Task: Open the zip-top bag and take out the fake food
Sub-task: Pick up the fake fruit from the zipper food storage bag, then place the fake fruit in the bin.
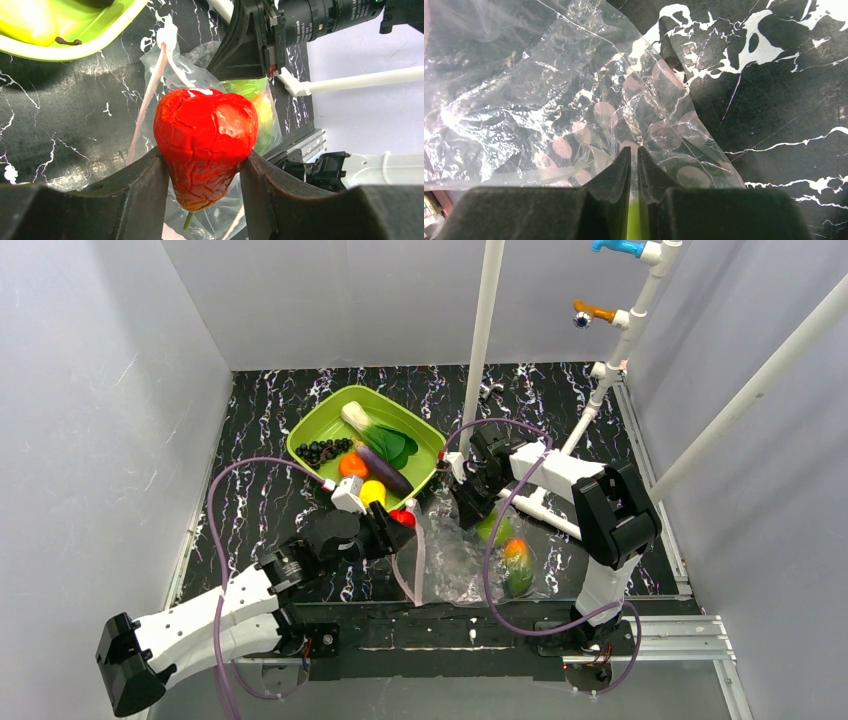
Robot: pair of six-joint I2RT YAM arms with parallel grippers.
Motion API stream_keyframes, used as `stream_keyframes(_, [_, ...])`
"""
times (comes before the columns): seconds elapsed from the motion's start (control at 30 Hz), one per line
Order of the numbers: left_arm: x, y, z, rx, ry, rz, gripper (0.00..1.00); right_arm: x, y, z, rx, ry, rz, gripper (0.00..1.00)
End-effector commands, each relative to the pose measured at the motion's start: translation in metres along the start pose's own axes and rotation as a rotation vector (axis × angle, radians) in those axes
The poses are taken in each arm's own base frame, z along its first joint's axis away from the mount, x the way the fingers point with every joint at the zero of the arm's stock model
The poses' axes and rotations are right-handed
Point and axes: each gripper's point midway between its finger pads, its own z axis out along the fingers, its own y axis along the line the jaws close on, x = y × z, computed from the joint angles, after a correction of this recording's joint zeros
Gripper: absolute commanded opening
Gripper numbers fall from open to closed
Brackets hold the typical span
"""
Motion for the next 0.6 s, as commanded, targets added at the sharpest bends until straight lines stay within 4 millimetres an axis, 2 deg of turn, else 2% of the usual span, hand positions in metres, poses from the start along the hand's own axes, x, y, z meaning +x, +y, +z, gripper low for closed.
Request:
stream_keyframes(0.0, [-0.008,0.007,-0.006,-0.018,-0.035,-0.02,0.0,-0.007,0.003,-0.01,0.005,-0.022,-0.024,0.16])
stream_keyframes(0.57, [-0.027,0.011,-0.024,-0.039,-0.078,0.021,0.0,-0.007,0.003,-0.011,0.004,-0.023,-0.023,0.16])
